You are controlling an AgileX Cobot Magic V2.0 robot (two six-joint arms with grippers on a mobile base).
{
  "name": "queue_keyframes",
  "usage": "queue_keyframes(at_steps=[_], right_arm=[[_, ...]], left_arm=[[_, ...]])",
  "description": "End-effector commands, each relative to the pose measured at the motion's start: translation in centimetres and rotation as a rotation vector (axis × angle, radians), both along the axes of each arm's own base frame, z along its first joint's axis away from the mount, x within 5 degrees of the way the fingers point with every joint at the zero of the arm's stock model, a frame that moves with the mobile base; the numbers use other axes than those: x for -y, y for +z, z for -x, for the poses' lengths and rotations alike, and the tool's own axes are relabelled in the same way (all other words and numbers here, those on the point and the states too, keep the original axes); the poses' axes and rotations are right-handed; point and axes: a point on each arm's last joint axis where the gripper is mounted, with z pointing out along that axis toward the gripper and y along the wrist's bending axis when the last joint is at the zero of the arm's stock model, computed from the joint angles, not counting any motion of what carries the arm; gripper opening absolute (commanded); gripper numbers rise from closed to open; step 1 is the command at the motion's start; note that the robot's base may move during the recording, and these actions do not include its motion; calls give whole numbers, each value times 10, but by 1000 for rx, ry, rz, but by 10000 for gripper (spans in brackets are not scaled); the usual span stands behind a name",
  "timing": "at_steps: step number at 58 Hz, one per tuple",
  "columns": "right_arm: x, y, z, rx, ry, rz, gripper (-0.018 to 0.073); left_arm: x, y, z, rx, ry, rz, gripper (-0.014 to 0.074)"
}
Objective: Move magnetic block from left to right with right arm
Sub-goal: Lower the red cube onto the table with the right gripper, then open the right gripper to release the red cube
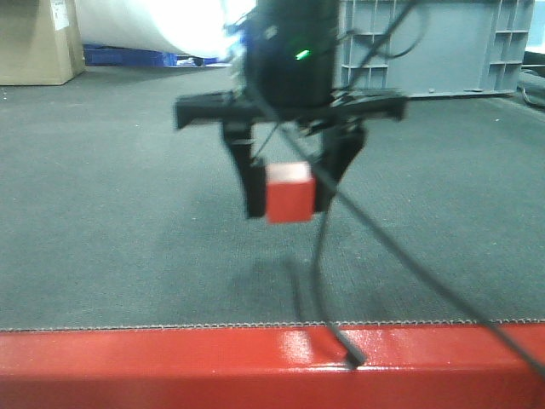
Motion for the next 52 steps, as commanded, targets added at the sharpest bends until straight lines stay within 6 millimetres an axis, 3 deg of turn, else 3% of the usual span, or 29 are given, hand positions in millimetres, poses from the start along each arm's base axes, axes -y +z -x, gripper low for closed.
queue_keyframes(at_steps=[1,17,27,41,52], right_arm=[[-4,26,0,28,5,-36,276],[-11,21,-8,17,4,-29,310],[-14,22,-10,33,-3,-61,393],[-15,23,-11,35,-99,-90,585],[-15,23,-11,33,-103,-90,602]], left_arm=[[0,5,1,80,-1,5,-117],[0,5,1,80,-1,5,-117],[0,5,1,80,-1,5,-117],[0,5,1,80,-1,5,-117],[0,5,1,80,-1,5,-117]])
